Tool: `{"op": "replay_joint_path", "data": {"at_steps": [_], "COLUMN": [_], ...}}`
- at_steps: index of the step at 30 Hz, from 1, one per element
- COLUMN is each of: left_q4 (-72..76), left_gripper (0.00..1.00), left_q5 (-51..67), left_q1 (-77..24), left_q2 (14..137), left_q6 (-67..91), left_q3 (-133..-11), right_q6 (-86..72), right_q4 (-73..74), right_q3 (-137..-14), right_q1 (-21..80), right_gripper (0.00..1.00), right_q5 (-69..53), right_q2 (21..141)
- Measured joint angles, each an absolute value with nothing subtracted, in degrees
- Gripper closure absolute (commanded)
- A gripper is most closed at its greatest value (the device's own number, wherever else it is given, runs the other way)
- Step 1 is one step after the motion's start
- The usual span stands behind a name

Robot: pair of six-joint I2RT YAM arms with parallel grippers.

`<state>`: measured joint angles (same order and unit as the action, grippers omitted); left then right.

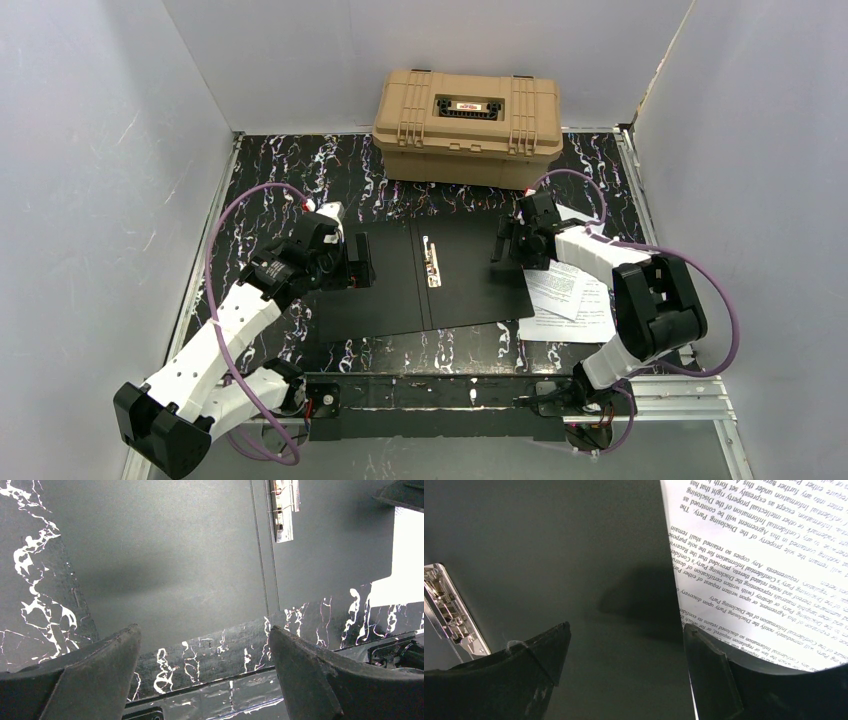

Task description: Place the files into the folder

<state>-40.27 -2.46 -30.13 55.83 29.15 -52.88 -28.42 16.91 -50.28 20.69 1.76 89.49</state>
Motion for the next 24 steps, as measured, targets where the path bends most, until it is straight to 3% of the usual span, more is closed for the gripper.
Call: {"op": "replay_joint_path", "data": {"at_steps": [24], "left_q4": [-40.3], "left_gripper": [0.02], "left_q5": [-2.4], "left_q1": [-30.1], "left_q2": [55.8], "left_q6": [29.1], "left_q3": [-52.9], "right_q6": [-27.0], "right_q4": [10.4], "right_q3": [-48.2], "right_q1": [21.7], "right_gripper": [0.14], "right_q5": [-9.4], "right_q2": [90.5]}}
